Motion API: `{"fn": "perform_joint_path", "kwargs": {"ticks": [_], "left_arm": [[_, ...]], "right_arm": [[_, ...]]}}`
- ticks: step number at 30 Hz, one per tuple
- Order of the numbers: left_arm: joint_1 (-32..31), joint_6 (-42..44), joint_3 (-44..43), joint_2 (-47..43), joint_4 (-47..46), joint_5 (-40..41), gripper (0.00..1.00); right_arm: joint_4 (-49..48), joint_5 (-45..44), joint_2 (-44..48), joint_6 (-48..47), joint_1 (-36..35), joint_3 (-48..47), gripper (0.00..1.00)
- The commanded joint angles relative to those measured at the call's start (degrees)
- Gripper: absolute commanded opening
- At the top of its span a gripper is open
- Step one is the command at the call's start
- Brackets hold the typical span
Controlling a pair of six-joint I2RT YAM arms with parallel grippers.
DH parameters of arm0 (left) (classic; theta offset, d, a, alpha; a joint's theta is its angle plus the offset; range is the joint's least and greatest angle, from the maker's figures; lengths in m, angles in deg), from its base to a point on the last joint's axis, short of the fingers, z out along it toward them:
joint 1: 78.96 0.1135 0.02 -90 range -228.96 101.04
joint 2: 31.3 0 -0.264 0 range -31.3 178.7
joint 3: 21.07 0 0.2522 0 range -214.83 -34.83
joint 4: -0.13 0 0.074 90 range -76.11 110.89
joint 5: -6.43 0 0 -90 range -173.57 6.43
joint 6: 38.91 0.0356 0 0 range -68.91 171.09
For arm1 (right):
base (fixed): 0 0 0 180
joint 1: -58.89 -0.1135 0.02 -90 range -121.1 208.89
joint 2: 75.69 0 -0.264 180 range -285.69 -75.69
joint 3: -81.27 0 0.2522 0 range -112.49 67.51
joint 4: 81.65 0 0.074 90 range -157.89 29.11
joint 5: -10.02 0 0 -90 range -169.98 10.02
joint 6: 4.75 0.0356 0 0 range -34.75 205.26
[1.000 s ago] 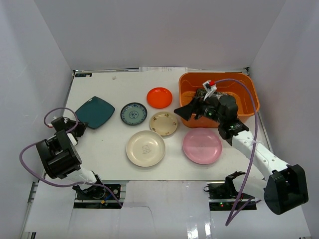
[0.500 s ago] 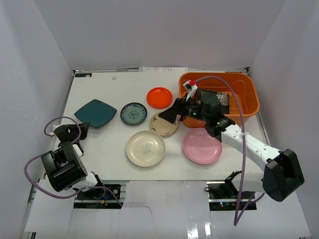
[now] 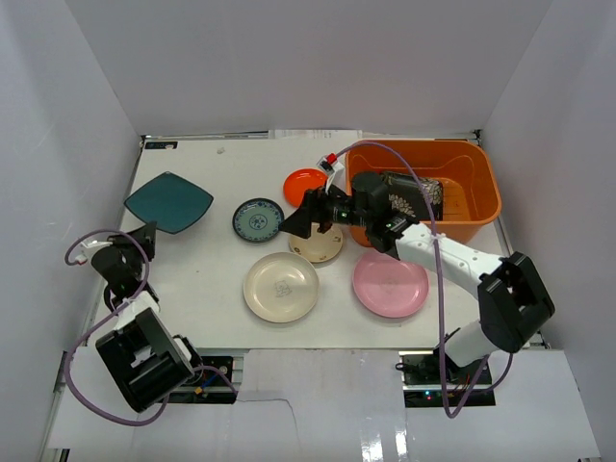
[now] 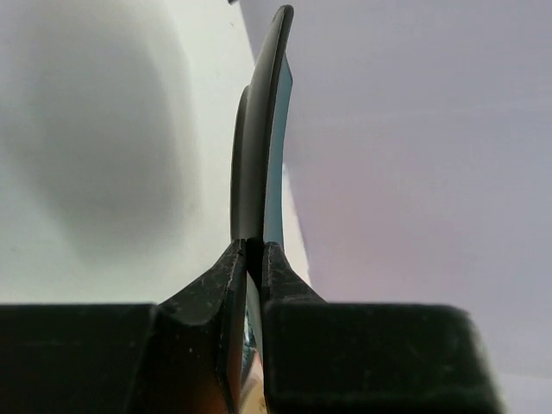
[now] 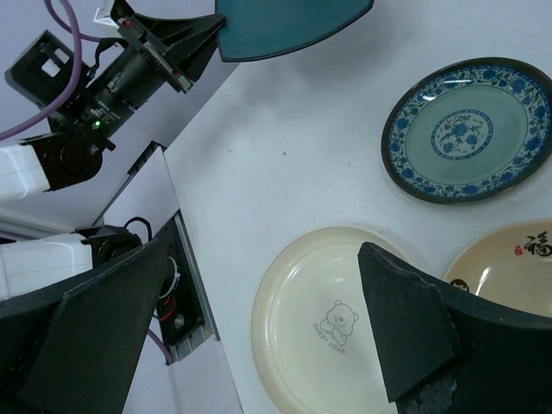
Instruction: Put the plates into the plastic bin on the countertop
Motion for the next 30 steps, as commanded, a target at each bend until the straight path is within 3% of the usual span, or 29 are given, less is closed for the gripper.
{"fn": "perform_joint_path", "kwargs": {"ticks": [1, 5, 11, 21, 25, 28, 30], "left_arm": [[0.2, -6.2, -0.4, -3.7, -10.0, -7.1, 0.00], [-1.7, -8.7, -2.6, -4.5, -9.6, -17.0, 0.00], [-10.1, -6.7, -4.8, -6.6, -6.6, -25.1, 0.00], [-21.1, -6.8, -6.2, -8.0, -8.2, -31.7, 0.00], [-22.3, -8.5, -5.9, -8.7, -11.3, -32.3, 0.00], [-23.7, -9.5, -5.6, -8.9, -13.0, -32.5, 0.00], [-24.4, -10.0, -5.4, -8.7, -13.7, -32.4, 0.00]], "right_arm": [[-0.7, 0.4, -3.9, -0.9, -0.2, -6.1, 0.98], [4.8, 0.0, -8.8, -4.2, 0.0, -14.7, 0.97], [9.9, -0.3, -13.9, -7.4, 2.7, -22.7, 0.94], [9.7, 4.5, -16.1, -6.2, 7.4, -19.6, 0.97], [6.3, 3.2, -14.0, -4.4, 7.4, -14.8, 1.00], [0.7, 4.3, -11.6, 0.9, 7.4, -8.1, 0.87], [-6.9, 5.4, -10.6, 4.1, 7.5, -4.7, 0.74]]}}
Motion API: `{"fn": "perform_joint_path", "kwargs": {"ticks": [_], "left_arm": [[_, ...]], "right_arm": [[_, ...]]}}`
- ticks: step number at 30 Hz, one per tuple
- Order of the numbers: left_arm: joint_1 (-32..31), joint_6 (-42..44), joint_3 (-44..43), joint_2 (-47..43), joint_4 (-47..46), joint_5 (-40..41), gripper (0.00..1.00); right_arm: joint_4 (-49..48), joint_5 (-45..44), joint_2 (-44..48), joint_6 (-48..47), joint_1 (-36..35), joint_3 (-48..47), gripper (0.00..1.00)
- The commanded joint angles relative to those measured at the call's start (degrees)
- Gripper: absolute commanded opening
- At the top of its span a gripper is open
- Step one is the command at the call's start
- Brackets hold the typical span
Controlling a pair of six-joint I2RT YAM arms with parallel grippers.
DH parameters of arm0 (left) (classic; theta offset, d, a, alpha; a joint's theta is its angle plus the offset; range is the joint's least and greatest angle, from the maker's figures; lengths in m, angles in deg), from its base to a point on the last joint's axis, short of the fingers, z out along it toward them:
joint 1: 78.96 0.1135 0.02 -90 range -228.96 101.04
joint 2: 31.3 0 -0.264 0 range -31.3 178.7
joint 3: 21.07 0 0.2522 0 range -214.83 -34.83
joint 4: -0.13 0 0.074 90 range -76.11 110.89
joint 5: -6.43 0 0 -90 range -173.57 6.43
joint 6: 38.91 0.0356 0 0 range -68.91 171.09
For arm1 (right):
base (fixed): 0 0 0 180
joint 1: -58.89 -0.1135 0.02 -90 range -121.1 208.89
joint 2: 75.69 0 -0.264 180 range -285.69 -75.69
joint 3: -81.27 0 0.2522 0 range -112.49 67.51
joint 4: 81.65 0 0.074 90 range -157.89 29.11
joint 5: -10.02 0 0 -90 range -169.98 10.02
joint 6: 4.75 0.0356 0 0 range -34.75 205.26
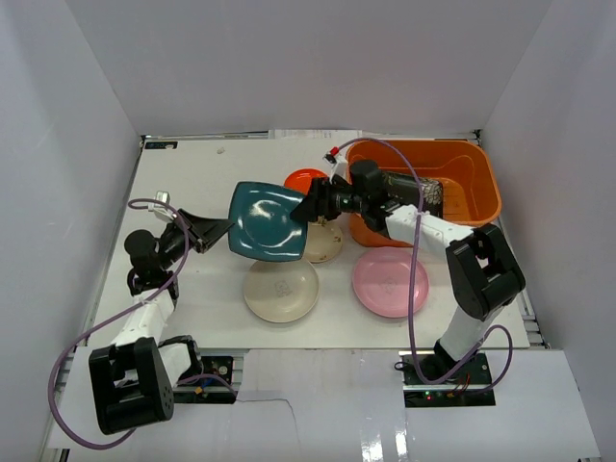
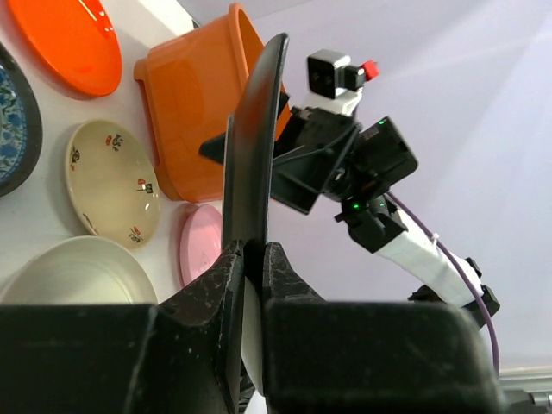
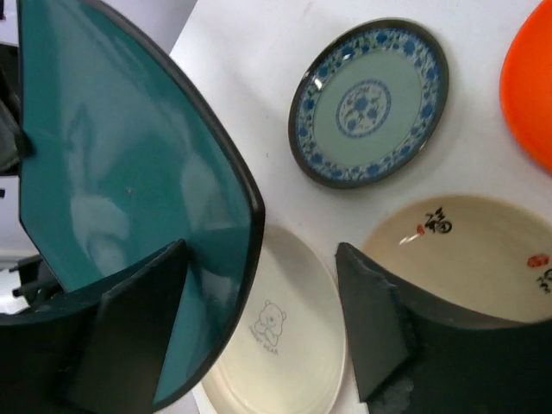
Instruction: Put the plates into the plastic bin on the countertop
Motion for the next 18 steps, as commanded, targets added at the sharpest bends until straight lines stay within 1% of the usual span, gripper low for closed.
{"fn": "perform_joint_path", "kwargs": {"ticks": [1, 2, 3, 4, 7, 9, 11, 14, 15, 18], "left_arm": [[-1.4, -3.5, -2.7, -2.2, -8.7, -0.8, 0.00], [-1.6, -3.6, -2.5, -1.9, -8.7, -0.8, 0.00], [-1.8, -3.6, -2.6, -1.3, -8.8, -1.0, 0.00], [-2.0, -4.1, -2.5, -0.8, -9.7, -1.3, 0.00], [-2.9, -5.4, -1.7, 0.5, -11.8, -1.0, 0.00], [-3.5, -5.7, -1.5, 1.3, -12.8, -1.0, 0.00], [-3.9, -5.4, -1.6, 1.7, -12.3, -1.0, 0.00], [-4.2, -3.5, -2.3, 1.7, -9.4, -1.4, 0.00], [-4.2, -2.7, -3.0, 1.7, -6.9, -1.5, 0.00], [-4.7, -1.0, -3.8, 1.6, -4.6, -1.2, 0.06]], "right_arm": [[-12.5, 2.6, 4.2, 6.9, -0.1, 5.9, 0.68], [-15.8, 3.5, 4.5, 9.3, -0.2, 6.8, 0.61], [-17.4, 3.8, 5.1, 10.5, -0.1, 7.7, 0.47], [-18.9, 4.1, 5.2, 11.6, 0.0, 9.1, 0.39], [-23.2, 5.9, 5.8, 15.1, 0.4, 9.8, 0.25], [-26.8, 7.0, 6.4, 17.8, 0.6, 10.2, 0.10], [-29.1, 6.7, 7.1, 19.4, 1.0, 10.9, 0.08], [-30.2, 5.7, 9.0, 20.8, 2.1, 11.2, 0.08], [-30.6, 5.5, 10.3, 21.1, 2.6, 11.5, 0.08], [-31.9, 5.0, 13.1, 22.9, 5.4, 12.4, 0.08]]}}
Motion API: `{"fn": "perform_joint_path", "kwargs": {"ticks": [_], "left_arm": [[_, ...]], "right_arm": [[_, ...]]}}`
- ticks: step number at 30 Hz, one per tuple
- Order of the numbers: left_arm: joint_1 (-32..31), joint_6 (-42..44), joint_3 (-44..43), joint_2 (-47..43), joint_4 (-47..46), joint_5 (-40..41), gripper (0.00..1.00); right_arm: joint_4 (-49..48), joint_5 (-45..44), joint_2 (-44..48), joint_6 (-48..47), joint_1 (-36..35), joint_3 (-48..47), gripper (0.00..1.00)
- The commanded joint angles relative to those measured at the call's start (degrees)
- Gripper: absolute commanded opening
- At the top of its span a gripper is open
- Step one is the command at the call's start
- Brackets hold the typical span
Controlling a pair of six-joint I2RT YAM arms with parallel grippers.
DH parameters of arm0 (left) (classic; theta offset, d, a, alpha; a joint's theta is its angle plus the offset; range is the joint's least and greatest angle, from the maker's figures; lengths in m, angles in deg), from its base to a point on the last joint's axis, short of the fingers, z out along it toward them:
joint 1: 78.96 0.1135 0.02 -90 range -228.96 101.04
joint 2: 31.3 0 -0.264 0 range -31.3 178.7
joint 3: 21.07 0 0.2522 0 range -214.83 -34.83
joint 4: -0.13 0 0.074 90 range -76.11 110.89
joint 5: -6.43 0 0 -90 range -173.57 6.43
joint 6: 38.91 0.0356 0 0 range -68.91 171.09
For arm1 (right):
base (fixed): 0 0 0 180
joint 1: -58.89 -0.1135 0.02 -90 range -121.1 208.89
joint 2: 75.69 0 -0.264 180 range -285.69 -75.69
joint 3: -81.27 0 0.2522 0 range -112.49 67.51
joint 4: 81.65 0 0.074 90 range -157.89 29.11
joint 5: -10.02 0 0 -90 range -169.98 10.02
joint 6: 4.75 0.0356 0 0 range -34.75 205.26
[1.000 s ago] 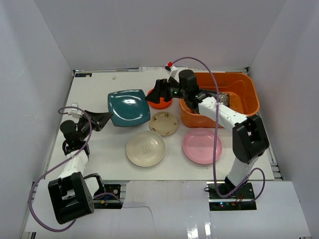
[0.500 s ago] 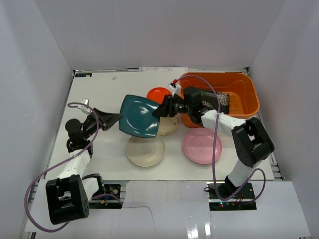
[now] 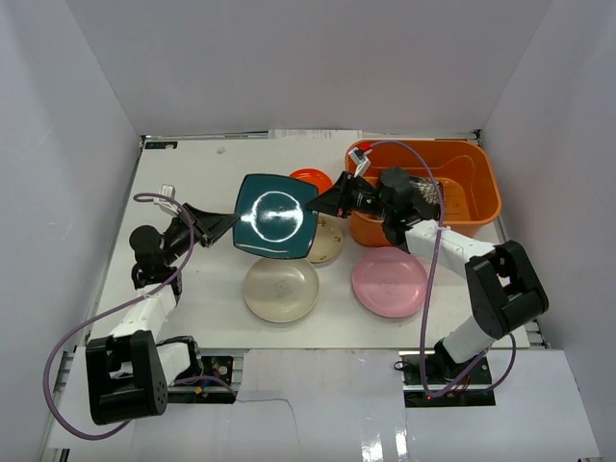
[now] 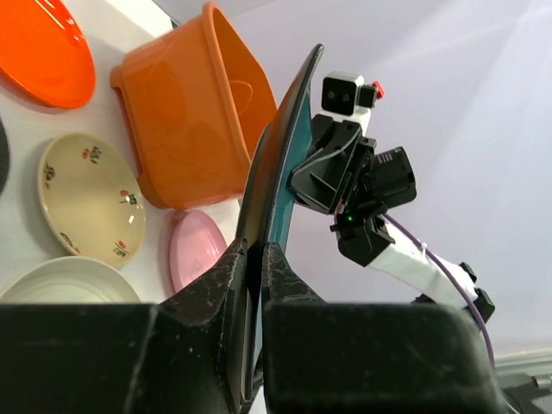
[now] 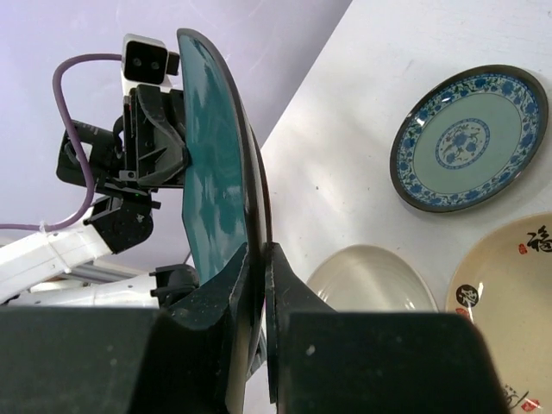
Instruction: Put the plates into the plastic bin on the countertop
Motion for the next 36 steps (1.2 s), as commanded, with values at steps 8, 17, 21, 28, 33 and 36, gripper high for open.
{"fn": "perform_joint_path", "kwargs": {"ticks": [8, 17, 21, 28, 33, 36], "left_arm": [[-7.1, -3.5, -6.6, 4.1, -3.5, -1.3, 0.46], [-7.8, 6.8, -9.1, 1.6, 11.2, 1.7, 0.72], [-7.9, 23.2, -12.0, -4.5, 38.1, 11.8, 0.74], [-8.2, 37.1, -9.5, -7.0, 59.2, 22.9, 0.80], [-8.5, 37.8, -9.9, -7.0, 65.1, 28.4, 0.80], [-11.0, 37.7, -9.2, -7.4, 66.3, 30.6, 0.80]], "right_arm": [[-10.7, 0.9, 9.8, 9.9, 14.8, 2.1, 0.08], [-5.6, 4.7, 11.8, 10.8, 35.7, 2.8, 0.08], [12.5, -0.3, 11.8, -3.0, 42.0, 0.4, 0.08], [24.0, -12.2, 10.3, -14.9, 44.0, -2.9, 0.08], [27.8, -13.3, 6.1, -18.4, 44.0, -5.1, 0.08], [29.6, -13.7, 3.3, -20.2, 44.0, -5.6, 0.08]]}}
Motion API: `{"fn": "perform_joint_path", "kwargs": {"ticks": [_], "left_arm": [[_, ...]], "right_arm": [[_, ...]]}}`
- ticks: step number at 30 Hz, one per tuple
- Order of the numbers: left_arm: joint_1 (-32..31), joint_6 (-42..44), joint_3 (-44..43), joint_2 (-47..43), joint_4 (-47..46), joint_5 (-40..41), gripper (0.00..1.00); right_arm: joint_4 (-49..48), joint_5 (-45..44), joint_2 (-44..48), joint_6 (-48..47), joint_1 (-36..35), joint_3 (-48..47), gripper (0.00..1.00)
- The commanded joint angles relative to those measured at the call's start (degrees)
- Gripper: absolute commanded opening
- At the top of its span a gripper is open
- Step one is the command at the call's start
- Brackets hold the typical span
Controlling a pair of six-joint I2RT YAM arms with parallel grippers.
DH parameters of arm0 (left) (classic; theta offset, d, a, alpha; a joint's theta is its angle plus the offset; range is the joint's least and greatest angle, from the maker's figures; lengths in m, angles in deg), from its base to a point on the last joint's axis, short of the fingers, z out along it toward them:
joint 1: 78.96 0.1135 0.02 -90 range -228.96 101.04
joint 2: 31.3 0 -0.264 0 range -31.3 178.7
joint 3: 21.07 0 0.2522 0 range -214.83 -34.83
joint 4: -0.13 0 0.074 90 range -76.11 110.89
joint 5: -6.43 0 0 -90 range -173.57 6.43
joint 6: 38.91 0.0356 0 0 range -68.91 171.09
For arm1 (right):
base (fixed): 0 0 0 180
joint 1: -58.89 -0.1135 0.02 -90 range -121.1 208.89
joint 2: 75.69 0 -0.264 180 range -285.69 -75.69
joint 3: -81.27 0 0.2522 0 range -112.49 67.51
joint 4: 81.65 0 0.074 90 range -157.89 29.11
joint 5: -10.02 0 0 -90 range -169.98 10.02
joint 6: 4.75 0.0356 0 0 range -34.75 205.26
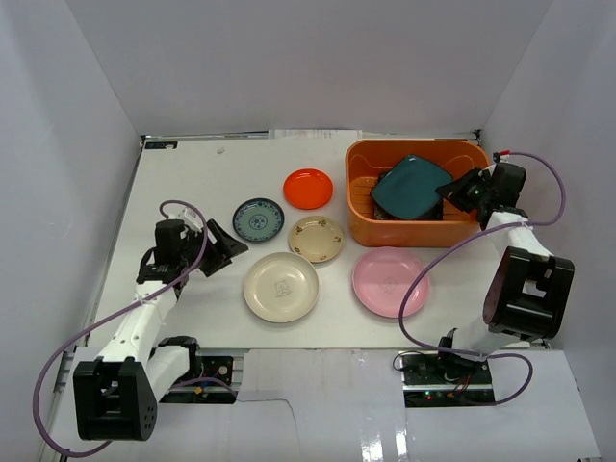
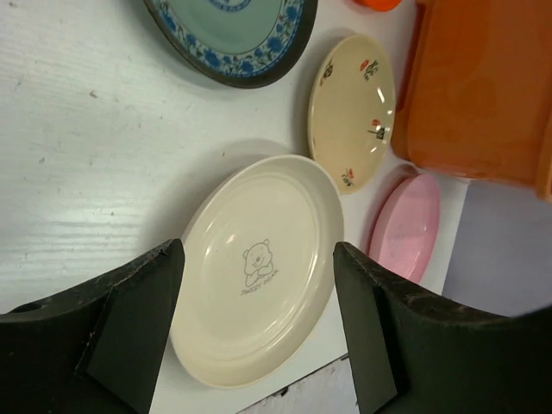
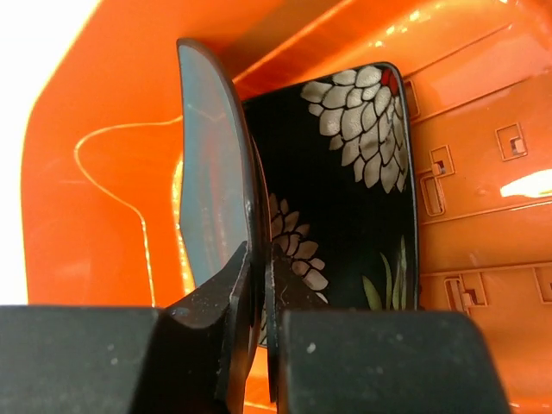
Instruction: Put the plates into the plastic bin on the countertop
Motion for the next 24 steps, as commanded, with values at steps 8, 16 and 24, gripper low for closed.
{"fn": "perform_joint_path", "kwargs": {"ticks": [8, 16, 24], "left_arm": [[-9.4, 1.5, 0.7, -1.9, 7.8, 14.2, 0.82], [-14.7, 0.9, -0.6, 0.2, 11.0, 24.1, 0.81], [-17.1, -0.8, -0.3, 4.6, 10.7, 25.2, 0.76]], "right_arm": [[-1.1, -4.0, -3.6, -5.8, -1.1, -4.5, 0.49], [2.3, -14.2, -0.6, -10.7, -4.5, -5.8, 0.95], [4.7, -16.9, 6.5, -14.0, -6.8, -6.0, 0.93]]}}
